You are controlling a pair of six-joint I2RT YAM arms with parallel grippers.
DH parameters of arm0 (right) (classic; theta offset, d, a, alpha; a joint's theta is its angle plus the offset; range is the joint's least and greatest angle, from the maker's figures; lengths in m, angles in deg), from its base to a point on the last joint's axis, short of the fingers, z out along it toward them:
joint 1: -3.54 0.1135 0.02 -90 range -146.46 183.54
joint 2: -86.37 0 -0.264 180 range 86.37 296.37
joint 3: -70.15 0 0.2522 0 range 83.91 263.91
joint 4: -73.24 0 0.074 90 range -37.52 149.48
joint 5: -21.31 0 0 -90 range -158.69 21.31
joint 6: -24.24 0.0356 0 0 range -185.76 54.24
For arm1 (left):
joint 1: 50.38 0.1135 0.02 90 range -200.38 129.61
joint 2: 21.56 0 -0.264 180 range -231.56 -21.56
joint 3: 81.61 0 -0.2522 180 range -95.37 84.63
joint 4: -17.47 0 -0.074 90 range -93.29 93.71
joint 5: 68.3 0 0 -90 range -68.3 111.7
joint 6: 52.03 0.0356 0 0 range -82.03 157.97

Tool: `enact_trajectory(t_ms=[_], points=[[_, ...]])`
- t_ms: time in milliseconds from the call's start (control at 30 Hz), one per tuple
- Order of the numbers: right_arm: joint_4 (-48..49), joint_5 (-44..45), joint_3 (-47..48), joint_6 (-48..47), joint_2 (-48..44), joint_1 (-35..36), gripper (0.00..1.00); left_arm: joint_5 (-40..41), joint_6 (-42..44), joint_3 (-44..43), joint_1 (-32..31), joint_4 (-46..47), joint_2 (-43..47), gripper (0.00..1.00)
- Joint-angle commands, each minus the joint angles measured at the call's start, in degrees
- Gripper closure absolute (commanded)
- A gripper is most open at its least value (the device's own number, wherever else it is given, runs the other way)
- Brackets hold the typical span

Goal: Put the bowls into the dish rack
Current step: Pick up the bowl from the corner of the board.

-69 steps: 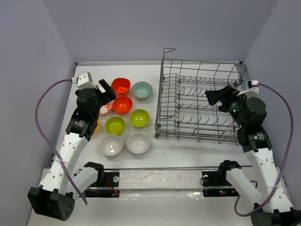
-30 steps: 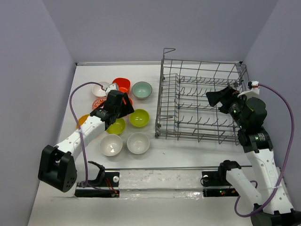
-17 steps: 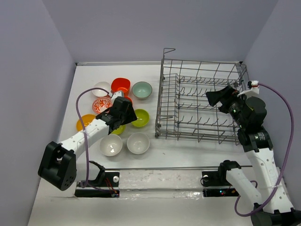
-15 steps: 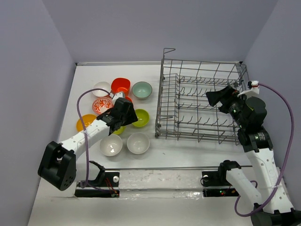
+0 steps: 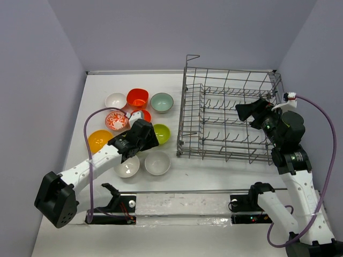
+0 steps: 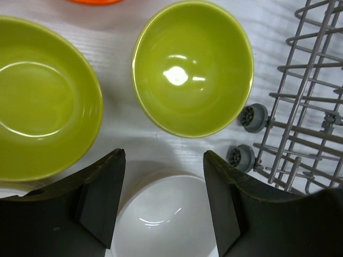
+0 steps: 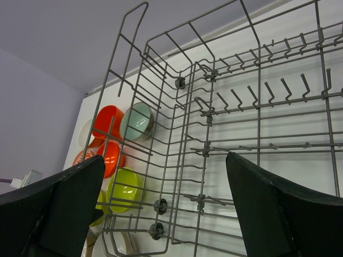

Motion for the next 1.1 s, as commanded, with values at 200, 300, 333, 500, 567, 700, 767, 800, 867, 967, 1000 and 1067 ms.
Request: enact_trajectory(t_ms=[200, 300, 333, 500, 567, 700, 767, 800, 867, 967, 1000, 1067], points=[[0.4, 0.6, 1.2, -1.0, -1.1, 0.3, 0.00, 1.7, -5.6, 4.5, -3.0, -7.0, 7.0, 0.32], [0.5, 0.5, 1.0, -0.6, -1.2, 0.3, 0.00, 1.7, -6.8, 5.2, -3.3, -8.3, 8.7, 0.32], [0.4, 0.3, 0.8, -0.5, -1.2, 0.3, 0.00, 1.7, -7.2, 5.5, -3.5, -8.8, 9.0, 0.32], [0.5, 0.5, 0.2, -0.3, -1.5, 0.3, 0.00, 1.0, -7.9, 6.1, -4.1, -9.4, 9.1, 0.32], [0.5, 0.7, 0.0, -0.3, -1.6, 0.3, 0.00, 0.8, -8.4, 6.4, -4.6, -9.4, 9.0, 0.32], [0.5, 1.0, -0.4, -0.3, -2.0, 0.3, 0.00, 0.9, -9.5, 7.1, -5.9, -9.5, 8.4, 0.32], [0.4, 1.1, -0.5, -0.4, -2.0, 0.3, 0.00, 0.9, -9.9, 7.4, -6.2, -9.3, 8.2, 0.32], [0.4, 1.2, -0.7, -0.3, -2.1, 0.3, 0.00, 0.8, -10.2, 7.9, -6.7, -9.4, 8.1, 0.32], [0.4, 1.3, -0.9, -0.4, -2.0, 0.3, 0.00, 0.9, -10.7, 8.4, -7.1, -9.4, 7.8, 0.32], [0.4, 1.5, -1.1, -0.4, -2.0, 0.3, 0.00, 0.9, -11.3, 8.8, -8.0, -9.2, 7.4, 0.33], [0.4, 1.5, -1.2, -0.4, -2.0, 0.3, 0.00, 0.9, -11.5, 9.0, -8.3, -9.2, 7.2, 0.35], [0.5, 1.5, -1.2, -0.4, -2.1, 0.3, 0.00, 1.0, -11.7, 9.2, -8.7, -9.2, 6.8, 0.35]])
